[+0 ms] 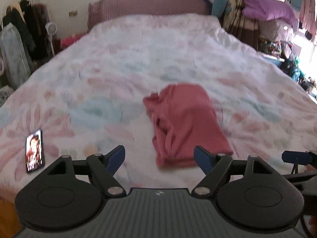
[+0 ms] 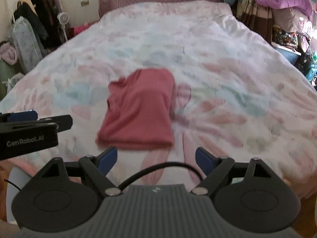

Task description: Fold small clothes

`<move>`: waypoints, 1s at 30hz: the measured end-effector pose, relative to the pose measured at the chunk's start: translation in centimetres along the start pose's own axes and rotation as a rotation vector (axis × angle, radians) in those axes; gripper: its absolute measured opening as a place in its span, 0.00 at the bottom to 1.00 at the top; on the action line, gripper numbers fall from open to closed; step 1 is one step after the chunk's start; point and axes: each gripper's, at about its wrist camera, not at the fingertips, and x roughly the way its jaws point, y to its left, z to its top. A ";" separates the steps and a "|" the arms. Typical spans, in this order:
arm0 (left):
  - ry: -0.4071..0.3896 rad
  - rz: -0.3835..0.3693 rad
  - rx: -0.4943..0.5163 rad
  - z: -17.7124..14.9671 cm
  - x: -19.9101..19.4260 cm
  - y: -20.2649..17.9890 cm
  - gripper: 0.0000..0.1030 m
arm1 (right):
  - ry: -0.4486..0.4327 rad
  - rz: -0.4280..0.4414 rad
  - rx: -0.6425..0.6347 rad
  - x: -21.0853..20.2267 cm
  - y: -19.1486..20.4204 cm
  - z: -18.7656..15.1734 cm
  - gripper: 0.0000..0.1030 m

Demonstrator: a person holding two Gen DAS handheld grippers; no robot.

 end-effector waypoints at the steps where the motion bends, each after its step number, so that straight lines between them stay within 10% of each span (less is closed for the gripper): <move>1: 0.016 0.005 0.000 -0.4 0.0 0.0 0.90 | 0.009 -0.009 -0.015 0.2 0.4 -0.4 0.80; 30: 0.128 0.038 -0.033 -3.0 0.2 0.6 0.90 | 0.061 0.009 -0.059 0.7 2.3 -2.3 0.80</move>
